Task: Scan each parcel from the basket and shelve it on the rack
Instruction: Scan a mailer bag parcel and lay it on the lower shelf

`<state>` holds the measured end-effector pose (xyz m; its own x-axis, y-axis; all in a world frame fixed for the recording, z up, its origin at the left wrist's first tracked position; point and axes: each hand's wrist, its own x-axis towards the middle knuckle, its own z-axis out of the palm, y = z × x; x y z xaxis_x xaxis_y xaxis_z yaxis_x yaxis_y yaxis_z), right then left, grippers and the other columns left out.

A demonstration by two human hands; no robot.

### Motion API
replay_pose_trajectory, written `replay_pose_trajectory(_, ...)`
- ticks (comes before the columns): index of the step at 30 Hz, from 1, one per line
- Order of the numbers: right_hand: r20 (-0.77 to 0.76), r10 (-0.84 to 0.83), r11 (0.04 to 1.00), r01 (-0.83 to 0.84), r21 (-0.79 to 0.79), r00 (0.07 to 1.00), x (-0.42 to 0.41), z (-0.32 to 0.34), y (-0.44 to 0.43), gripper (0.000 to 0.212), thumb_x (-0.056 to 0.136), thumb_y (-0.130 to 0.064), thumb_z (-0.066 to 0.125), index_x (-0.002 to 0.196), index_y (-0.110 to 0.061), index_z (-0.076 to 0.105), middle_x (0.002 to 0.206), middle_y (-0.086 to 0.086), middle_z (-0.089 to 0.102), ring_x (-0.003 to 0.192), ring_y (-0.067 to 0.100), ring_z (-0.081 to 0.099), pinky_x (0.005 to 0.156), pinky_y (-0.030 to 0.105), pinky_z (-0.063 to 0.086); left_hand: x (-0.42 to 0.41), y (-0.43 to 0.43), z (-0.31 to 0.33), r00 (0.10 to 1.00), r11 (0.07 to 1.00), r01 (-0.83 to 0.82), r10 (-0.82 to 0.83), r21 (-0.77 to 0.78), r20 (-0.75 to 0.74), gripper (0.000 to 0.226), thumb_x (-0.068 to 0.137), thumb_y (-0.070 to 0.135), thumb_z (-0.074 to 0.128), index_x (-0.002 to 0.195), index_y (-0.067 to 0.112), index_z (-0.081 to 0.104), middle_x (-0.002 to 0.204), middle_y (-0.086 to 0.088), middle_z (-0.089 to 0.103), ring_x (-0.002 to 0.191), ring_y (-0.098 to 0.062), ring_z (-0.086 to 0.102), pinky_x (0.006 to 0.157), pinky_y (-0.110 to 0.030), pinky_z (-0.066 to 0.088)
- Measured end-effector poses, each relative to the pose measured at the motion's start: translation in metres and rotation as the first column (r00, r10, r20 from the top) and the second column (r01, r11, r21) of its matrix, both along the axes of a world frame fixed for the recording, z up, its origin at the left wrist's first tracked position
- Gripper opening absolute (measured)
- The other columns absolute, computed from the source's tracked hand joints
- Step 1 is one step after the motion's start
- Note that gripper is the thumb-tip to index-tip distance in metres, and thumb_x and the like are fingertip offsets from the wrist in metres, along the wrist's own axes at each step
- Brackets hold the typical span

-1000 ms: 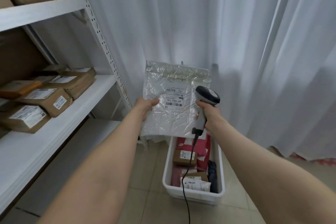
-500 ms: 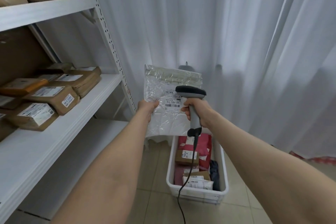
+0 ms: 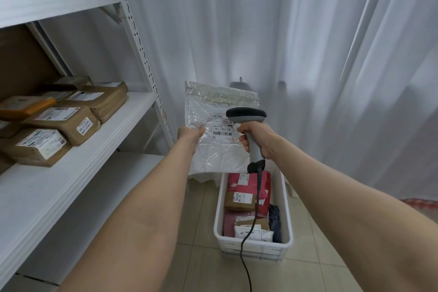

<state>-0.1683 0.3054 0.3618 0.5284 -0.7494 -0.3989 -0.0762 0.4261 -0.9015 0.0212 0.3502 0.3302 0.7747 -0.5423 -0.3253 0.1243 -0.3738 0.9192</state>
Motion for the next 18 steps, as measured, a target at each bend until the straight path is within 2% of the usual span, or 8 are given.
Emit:
replay_pose_trajectory(3, 0.035, -0.052, 0.998, 0.051, 0.034, 0.998, 0.001, -0.003, 0.000, 0.002, 0.087, -0.004, 0.059, 0.086, -0.006, 0.060, 0.063, 0.008, 0.058, 0.042, 0.011, 0.049, 0.043, 0.020, 0.044, 0.002, 0.002, -0.001, 1.000, 1.000, 0.002, -0.002, -0.007, -0.008, 0.067, 0.084, 0.019, 0.073, 0.137, -0.003, 0.039, 0.137, -0.015, 0.049, 0.126, -0.031, 0.046, 0.098, -0.036, 0.039)
replay_pose_trajectory(6, 0.080, -0.137, 0.987, 0.129, 0.095, 0.987, 0.004, -0.011, -0.001, 0.008, 0.087, -0.003, 0.061, 0.095, -0.005, 0.059, 0.068, 0.009, 0.057, 0.048, 0.014, 0.053, 0.047, 0.023, 0.047, 0.005, 0.007, -0.002, 1.000, 1.000, 0.009, -0.009, -0.006, -0.030, 0.068, 0.084, 0.022, 0.074, 0.137, -0.002, 0.040, 0.135, -0.015, 0.051, 0.124, -0.032, 0.047, 0.098, -0.037, 0.040)
replay_pose_trajectory(10, 0.026, -0.260, 0.959, 0.255, 0.127, 0.965, 0.008, -0.029, -0.001, 0.011, 0.085, -0.003, 0.065, 0.091, -0.007, 0.057, 0.073, 0.008, 0.054, 0.058, 0.017, 0.053, 0.057, 0.029, 0.050, 0.018, 0.020, -0.003, 0.998, 1.000, 0.028, -0.028, -0.007, -0.049, 0.058, 0.085, 0.025, 0.072, 0.131, 0.001, 0.047, 0.125, -0.013, 0.058, 0.114, -0.029, 0.055, 0.093, -0.035, 0.046)
replay_pose_trajectory(12, -0.013, -0.294, 0.949, 0.293, 0.115, 0.956, 0.010, -0.035, 0.000, 0.014, 0.084, -0.006, 0.068, 0.089, -0.010, 0.056, 0.073, 0.009, 0.055, 0.059, 0.017, 0.053, 0.058, 0.030, 0.051, 0.028, 0.028, -0.003, 0.997, 0.999, 0.046, -0.046, 0.002, -0.057, 0.052, 0.086, 0.024, 0.071, 0.129, 0.002, 0.052, 0.123, -0.014, 0.061, 0.112, -0.032, 0.058, 0.098, -0.044, 0.047)
replay_pose_trajectory(14, -0.023, -0.309, 0.945, 0.309, 0.102, 0.951, 0.015, -0.040, 0.002, 0.015, 0.084, -0.008, 0.070, 0.090, -0.011, 0.056, 0.073, 0.008, 0.054, 0.059, 0.016, 0.052, 0.057, 0.029, 0.050, 0.039, 0.038, -0.003, 0.998, 0.999, 0.054, -0.054, 0.003, -0.032, 0.044, 0.088, 0.020, 0.069, 0.126, 0.003, 0.056, 0.119, -0.015, 0.063, 0.109, -0.033, 0.061, 0.096, -0.048, 0.050)
replay_pose_trajectory(16, -0.009, -0.323, 0.943, 0.323, 0.077, 0.946, 0.022, -0.042, 0.003, 0.017, 0.083, -0.010, 0.072, 0.094, -0.009, 0.059, 0.074, 0.007, 0.055, 0.061, 0.016, 0.052, 0.060, 0.029, 0.050, 0.048, 0.048, -0.001, 0.996, 0.996, 0.083, -0.083, 0.021, 0.006, 0.035, 0.090, 0.017, 0.066, 0.121, 0.003, 0.059, 0.116, -0.016, 0.065, 0.106, -0.032, 0.062, 0.094, -0.046, 0.051)
replay_pose_trajectory(18, 0.001, -0.327, 0.945, 0.327, 0.026, 0.945, 0.033, -0.041, 0.005, 0.019, 0.080, -0.012, 0.075, 0.094, -0.008, 0.062, 0.075, 0.007, 0.057, 0.062, 0.018, 0.053, 0.065, 0.032, 0.050, 0.056, 0.055, 0.000, 0.985, 0.989, 0.123, -0.133, 0.088, 0.115, 0.031, 0.093, 0.015, 0.060, 0.122, 0.002, 0.059, 0.118, -0.016, 0.064, 0.107, -0.033, 0.061, 0.095, -0.043, 0.050)
